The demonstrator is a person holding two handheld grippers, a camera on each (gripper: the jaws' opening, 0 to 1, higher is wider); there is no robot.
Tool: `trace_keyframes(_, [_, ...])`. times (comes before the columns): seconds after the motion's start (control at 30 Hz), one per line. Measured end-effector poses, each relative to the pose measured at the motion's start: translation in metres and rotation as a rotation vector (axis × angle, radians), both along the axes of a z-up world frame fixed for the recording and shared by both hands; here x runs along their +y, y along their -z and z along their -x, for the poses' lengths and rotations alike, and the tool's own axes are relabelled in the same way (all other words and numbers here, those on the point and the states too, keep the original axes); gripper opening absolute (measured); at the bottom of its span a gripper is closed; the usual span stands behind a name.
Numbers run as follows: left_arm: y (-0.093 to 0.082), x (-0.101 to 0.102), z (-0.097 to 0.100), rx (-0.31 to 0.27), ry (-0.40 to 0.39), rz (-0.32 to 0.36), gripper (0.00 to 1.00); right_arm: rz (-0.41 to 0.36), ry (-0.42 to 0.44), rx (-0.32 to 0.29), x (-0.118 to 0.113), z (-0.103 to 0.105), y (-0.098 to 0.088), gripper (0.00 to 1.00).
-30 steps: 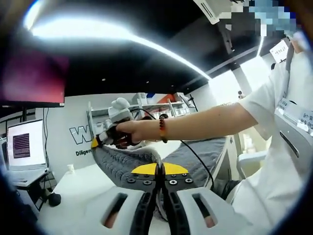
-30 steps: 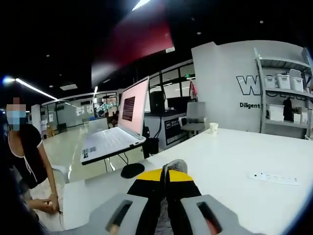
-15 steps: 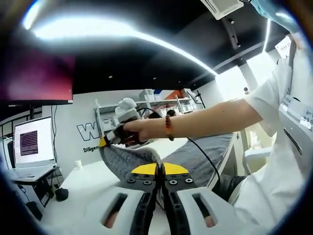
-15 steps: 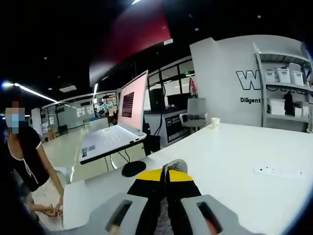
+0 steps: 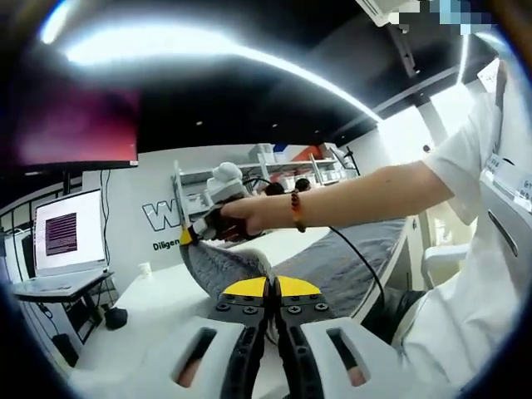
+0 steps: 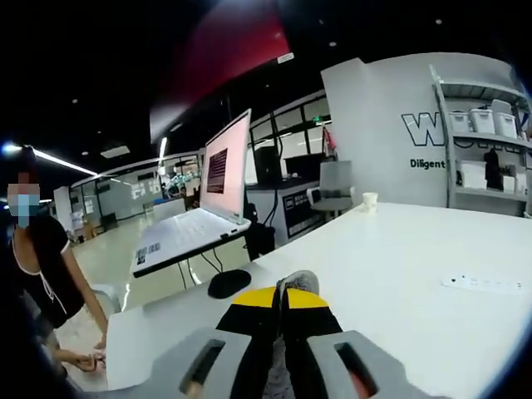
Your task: Open the folded towel by lifting each exposed corner and separating the folded layers until the towel lies flat within the target outline without major curled edges
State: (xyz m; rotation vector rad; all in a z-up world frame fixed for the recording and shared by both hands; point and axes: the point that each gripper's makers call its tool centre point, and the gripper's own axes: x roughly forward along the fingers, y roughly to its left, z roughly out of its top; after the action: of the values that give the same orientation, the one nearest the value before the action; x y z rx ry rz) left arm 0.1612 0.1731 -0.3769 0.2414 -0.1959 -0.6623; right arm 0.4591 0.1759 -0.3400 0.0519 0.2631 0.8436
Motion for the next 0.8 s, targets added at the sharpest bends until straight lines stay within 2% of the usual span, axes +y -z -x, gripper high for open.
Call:
trace_keyframes(0.1, [0.002,0.004,-0.001,0.005,-0.017,0.0,0.01,0.003,-0.003,0.001,0.008,-0.003,-0.001,0.0])
trace_keyframes(0.3, [0.007,0.01,-0.001,0.02,-0.031,-0.014,0.01,0.018,-0.015,-0.008,0.018,0.005,0.004,0.0])
trace_keyframes(0.6, [0.016,0.025,-0.001,0.048,-0.082,-0.026,0.01,0.032,-0.024,-0.001,0.025,0.003,0.01,0.0])
trace_keyframes(0.8, [0.022,0.027,-0.002,0.067,-0.089,-0.053,0.01,0.035,-0.037,-0.005,0.031,0.005,0.011,0.0])
